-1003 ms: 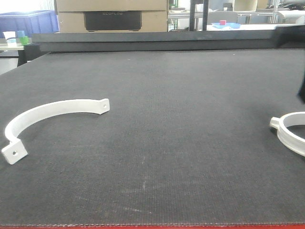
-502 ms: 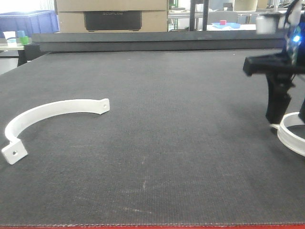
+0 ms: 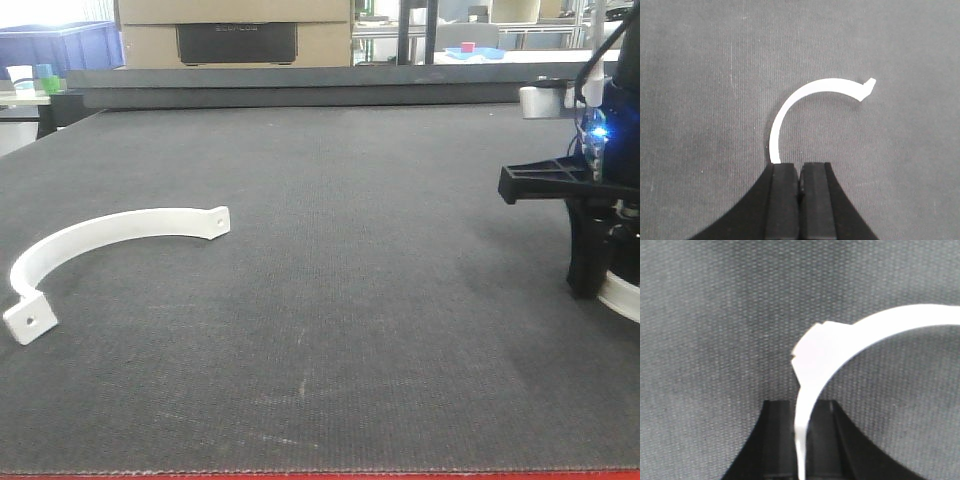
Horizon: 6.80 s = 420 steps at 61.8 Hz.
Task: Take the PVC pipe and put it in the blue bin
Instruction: 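Grasp the clamp nearer the right gripper by its rim with the right gripper, then lower the left gripper and grasp the other white clamp's rim, then lift both held clamps up off the table, then drive the base away from the table toward the blue bin shelving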
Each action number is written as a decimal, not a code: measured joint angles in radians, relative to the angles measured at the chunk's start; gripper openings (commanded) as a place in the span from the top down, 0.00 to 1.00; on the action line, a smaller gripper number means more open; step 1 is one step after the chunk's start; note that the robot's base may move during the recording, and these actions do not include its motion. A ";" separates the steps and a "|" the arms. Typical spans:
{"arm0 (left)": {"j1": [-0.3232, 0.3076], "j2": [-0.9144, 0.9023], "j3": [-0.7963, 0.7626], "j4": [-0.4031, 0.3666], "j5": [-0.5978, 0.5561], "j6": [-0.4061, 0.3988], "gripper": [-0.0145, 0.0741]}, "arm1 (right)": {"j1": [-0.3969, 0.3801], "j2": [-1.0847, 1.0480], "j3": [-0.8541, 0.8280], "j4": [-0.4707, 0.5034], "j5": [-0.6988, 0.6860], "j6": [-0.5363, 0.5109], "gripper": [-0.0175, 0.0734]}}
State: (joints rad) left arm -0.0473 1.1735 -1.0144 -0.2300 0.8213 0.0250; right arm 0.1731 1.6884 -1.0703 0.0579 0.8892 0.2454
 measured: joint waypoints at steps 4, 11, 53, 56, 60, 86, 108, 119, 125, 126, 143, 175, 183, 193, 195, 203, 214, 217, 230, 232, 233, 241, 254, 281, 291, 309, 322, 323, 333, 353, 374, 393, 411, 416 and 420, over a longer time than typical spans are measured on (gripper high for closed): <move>0.000 0.000 0.000 0.000 -0.002 0.000 0.96 | 0.000 0.002 -0.001 0.000 0.000 0.000 0.99; 0.000 0.000 0.000 -0.002 -0.004 0.000 0.96 | 0.000 0.003 -0.004 -0.002 0.004 0.000 0.99; -0.008 0.319 -0.212 0.009 0.301 0.000 0.96 | 0.002 -0.330 -0.137 0.032 0.135 -0.003 0.99; -0.017 0.366 -0.228 0.041 0.296 0.000 0.96 | 0.002 -0.346 -0.137 0.032 0.135 -0.003 0.99; -0.038 0.412 -0.246 0.077 0.287 0.000 0.96 | 0.002 -0.357 -0.137 0.032 0.137 -0.003 0.99; -0.121 0.538 -0.271 0.238 0.179 -0.157 0.96 | 0.002 -0.362 -0.137 0.036 0.126 -0.005 0.99; -0.121 0.538 -0.271 0.224 0.161 -0.159 0.55 | 0.002 -0.362 -0.137 0.036 0.089 -0.005 0.99; -0.121 0.547 -0.271 0.223 0.160 -0.159 0.60 | 0.002 -0.362 -0.137 0.036 0.089 -0.005 0.99; -0.121 0.578 -0.271 0.223 0.160 -0.159 0.60 | 0.002 -0.362 -0.137 0.036 0.089 -0.005 0.99; -0.121 0.585 -0.271 0.223 0.160 -0.159 0.60 | 0.002 -0.362 -0.137 0.036 0.089 -0.005 0.99; -0.121 0.657 -0.271 0.223 0.158 -0.159 0.60 | 0.002 -0.362 -0.137 0.036 0.089 -0.005 0.99; -0.121 0.672 -0.273 0.230 0.180 -0.159 0.96 | 0.002 -0.362 -0.137 0.036 0.085 -0.007 0.99; -0.121 0.674 -0.275 0.230 0.195 -0.159 0.96 | 0.002 -0.362 -0.137 0.036 0.079 -0.007 0.99; -0.121 0.663 -0.285 0.230 0.283 -0.159 0.96 | 0.002 -0.362 -0.167 0.036 0.099 -0.024 0.99; -0.121 0.649 -0.285 0.230 0.298 -0.159 0.96 | 0.002 -0.362 -0.177 0.036 0.109 -0.026 0.99; -0.123 0.564 -0.285 0.230 0.338 -0.159 0.96 | 0.002 -0.369 -0.203 0.036 0.126 -0.050 0.99; -0.133 0.391 -0.285 0.230 0.338 -0.159 0.96 | 0.002 -0.410 -0.208 0.036 0.126 -0.075 0.99; -0.137 0.345 -0.285 0.230 0.326 -0.159 0.96 | 0.002 -0.426 -0.208 0.036 0.126 -0.084 0.99; -0.186 0.129 -0.259 0.223 0.177 -0.159 0.96 | 0.002 -0.560 -0.176 0.036 0.025 -0.127 0.99; -0.194 0.092 -0.245 0.223 0.131 -0.159 0.96 | 0.002 -0.594 -0.155 0.036 -0.012 -0.131 0.99; -0.199 0.077 -0.238 0.222 0.112 -0.159 0.96 | 0.002 -0.608 -0.145 0.036 -0.032 -0.133 0.99; -0.231 -0.049 -0.132 0.217 -0.075 -0.157 0.96 | 0.002 -0.742 -0.021 0.036 -0.234 -0.142 0.99; -0.238 -0.221 0.064 0.217 -0.351 -0.157 0.96 | 0.002 -0.902 0.155 0.036 -0.359 -0.144 0.99; -0.139 -0.451 0.224 0.217 -0.495 -0.157 0.96 | 0.002 -1.074 0.223 0.018 -0.364 -0.147 0.99; -0.130 -0.472 0.224 0.217 -0.521 -0.157 0.96 | 0.002 -1.077 0.223 0.018 -0.379 -0.147 0.99; -0.128 -0.474 0.224 0.217 -0.523 -0.157 0.96 | 0.002 -1.077 0.223 0.018 -0.379 -0.147 0.99; -0.128 -0.474 0.224 0.217 -0.523 -0.157 0.96 | 0.002 -1.077 0.225 0.018 -0.381 -0.147 0.99; -0.128 -0.474 0.224 0.217 -0.523 -0.157 0.96 | 0.002 -1.077 0.225 0.018 -0.381 -0.147 0.99; -0.128 -0.474 0.224 0.217 -0.523 -0.157 0.96 | 0.002 -1.077 0.225 0.018 -0.381 -0.147 0.99; -0.128 -0.474 0.224 0.217 -0.523 -0.157 0.96 | 0.002 -1.077 0.225 0.018 -0.381 -0.147 0.99; -0.128 -0.474 0.224 0.217 -0.524 -0.157 0.96 | 0.002 -1.077 0.225 0.018 -0.381 -0.149 0.99; -0.128 -0.474 0.224 0.217 -0.524 -0.157 0.96 | 0.002 -1.077 0.225 0.017 -0.381 -0.147 0.99; -0.128 -0.474 0.224 0.217 -0.524 -0.157 0.96 | 0.002 -1.077 0.225 0.017 -0.381 -0.149 0.99; -0.128 -0.474 0.224 0.217 -0.524 -0.157 0.96 | 0.002 -1.077 0.225 0.017 -0.381 -0.149 0.99; -0.128 -0.474 0.224 0.217 -0.524 -0.157 0.96 | 0.002 -1.077 0.225 0.017 -0.381 -0.149 0.99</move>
State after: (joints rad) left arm -0.1749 0.6999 -0.7904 -0.0129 0.2969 -0.1315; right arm 0.1748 0.6116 -0.8450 0.0745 0.5080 0.0964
